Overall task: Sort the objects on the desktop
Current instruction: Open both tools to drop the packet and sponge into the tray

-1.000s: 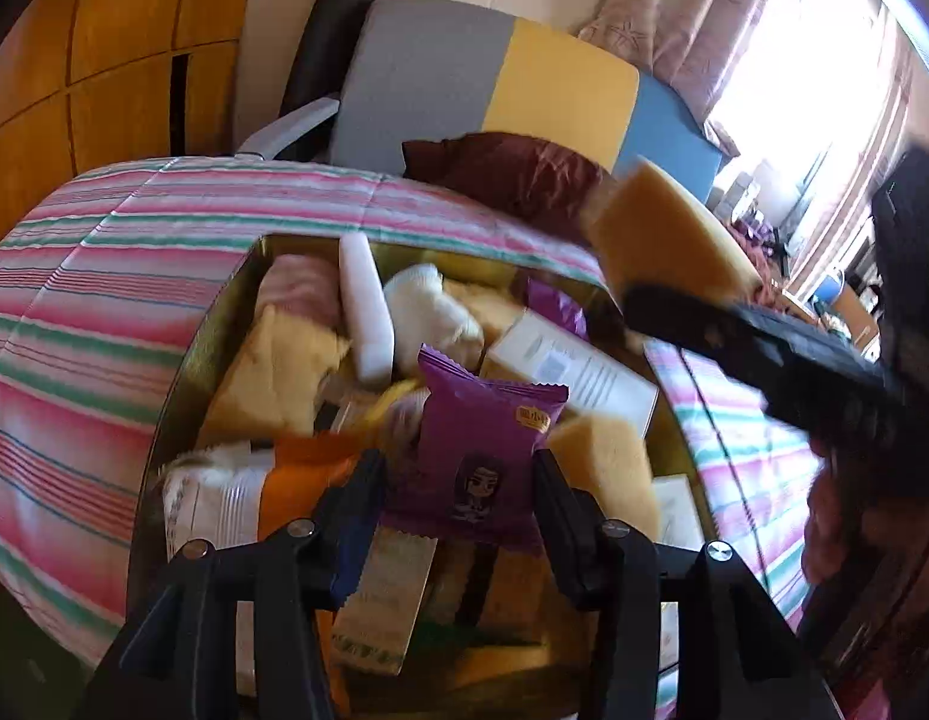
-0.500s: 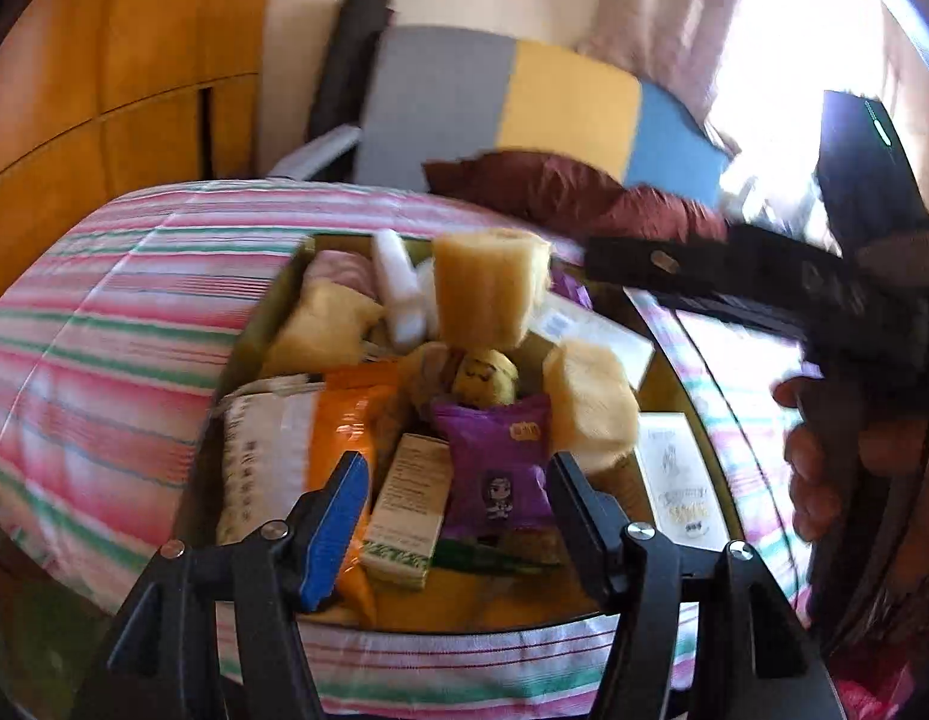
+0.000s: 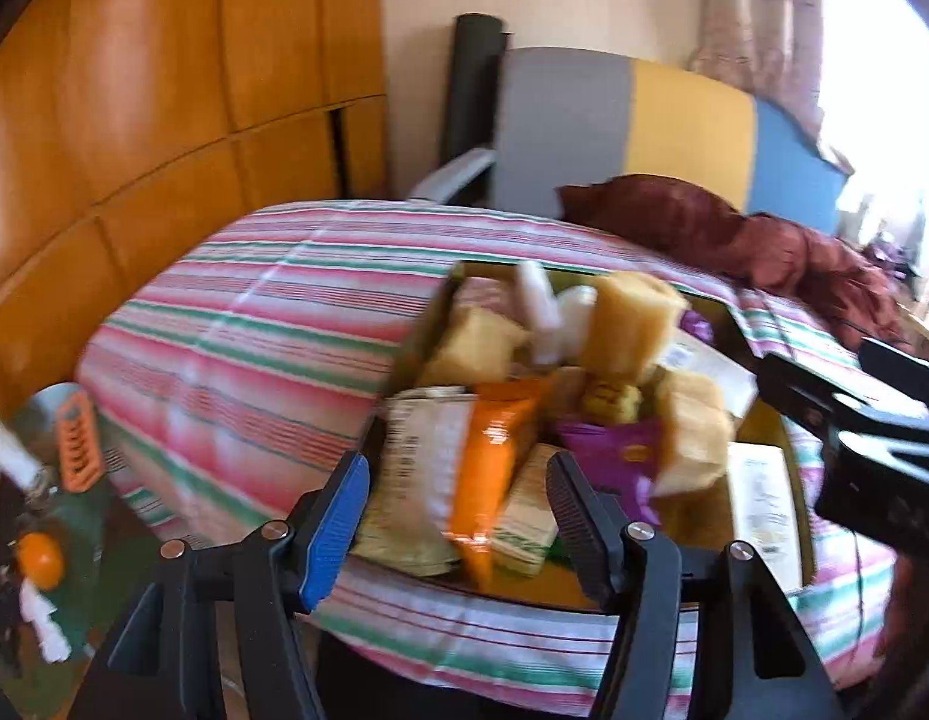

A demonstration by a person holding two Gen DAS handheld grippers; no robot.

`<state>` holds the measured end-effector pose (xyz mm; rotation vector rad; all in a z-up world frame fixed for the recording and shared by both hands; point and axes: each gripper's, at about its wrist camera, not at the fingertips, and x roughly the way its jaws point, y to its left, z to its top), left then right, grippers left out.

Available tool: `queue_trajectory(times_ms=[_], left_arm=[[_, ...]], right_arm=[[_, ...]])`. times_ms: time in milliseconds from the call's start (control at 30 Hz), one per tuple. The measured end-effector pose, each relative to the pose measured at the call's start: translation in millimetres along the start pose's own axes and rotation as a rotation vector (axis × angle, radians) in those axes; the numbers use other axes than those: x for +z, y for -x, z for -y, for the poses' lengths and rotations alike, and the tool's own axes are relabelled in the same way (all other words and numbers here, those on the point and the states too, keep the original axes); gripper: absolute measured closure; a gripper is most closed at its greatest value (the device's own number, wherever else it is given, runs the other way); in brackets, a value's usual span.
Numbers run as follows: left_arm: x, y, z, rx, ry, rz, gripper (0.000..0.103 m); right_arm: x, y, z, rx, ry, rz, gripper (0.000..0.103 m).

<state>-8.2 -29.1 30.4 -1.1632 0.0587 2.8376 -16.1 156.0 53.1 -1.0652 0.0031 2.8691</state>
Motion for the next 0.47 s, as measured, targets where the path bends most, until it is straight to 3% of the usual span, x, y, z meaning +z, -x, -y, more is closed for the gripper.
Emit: queue_trajectory(times_ms=[267, 467], left_arm=[[-7.7, -9.5, -8.2, 0.131, -0.010, -0.056, 0.045], [-11.3, -10.3, -8.4, 0.139, 0.016, -0.048, 0.045]], right_arm=[[-0.3, 11.6, -22.1, 0.006, 0.027, 0.035, 0.000], [-2.4, 9.6, -25.8, 0.011, 0.025, 0.023, 0.000]])
